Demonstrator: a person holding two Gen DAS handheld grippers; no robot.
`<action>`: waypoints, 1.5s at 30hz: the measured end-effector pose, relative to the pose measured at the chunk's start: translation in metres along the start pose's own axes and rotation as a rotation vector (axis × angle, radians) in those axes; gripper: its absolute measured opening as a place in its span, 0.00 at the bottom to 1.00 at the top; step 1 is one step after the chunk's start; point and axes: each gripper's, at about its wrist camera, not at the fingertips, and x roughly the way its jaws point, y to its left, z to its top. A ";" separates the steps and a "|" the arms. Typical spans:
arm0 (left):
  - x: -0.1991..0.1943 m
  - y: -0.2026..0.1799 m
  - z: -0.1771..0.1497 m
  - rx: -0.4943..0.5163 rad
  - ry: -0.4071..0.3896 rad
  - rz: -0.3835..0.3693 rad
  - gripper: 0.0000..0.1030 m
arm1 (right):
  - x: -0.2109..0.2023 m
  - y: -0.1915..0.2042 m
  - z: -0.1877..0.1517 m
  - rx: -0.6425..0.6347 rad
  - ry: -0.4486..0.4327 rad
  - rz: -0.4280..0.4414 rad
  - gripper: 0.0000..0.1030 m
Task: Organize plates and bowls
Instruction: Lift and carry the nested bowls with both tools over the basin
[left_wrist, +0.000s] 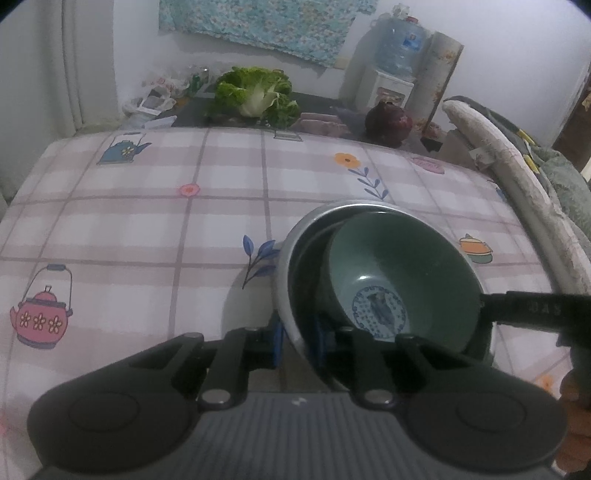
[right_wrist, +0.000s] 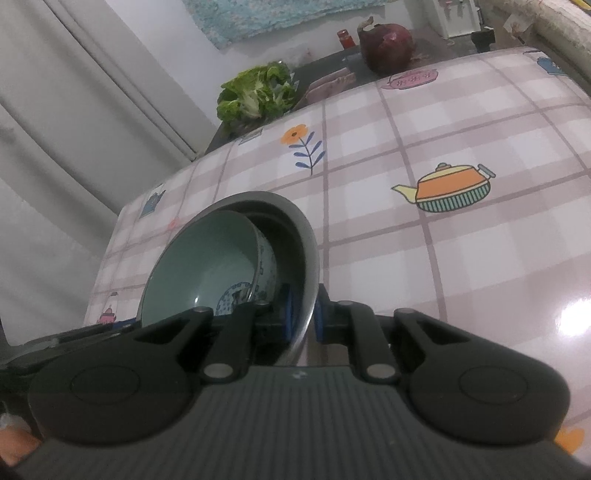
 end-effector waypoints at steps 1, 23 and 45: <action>-0.001 0.001 -0.001 -0.002 0.002 -0.002 0.16 | -0.001 0.000 -0.001 0.002 0.003 0.005 0.11; 0.005 -0.004 0.000 0.023 -0.007 0.034 0.16 | 0.000 -0.002 -0.005 0.003 -0.014 0.021 0.11; -0.005 -0.005 -0.002 0.005 -0.047 0.061 0.16 | 0.001 -0.001 -0.005 -0.026 -0.022 0.042 0.12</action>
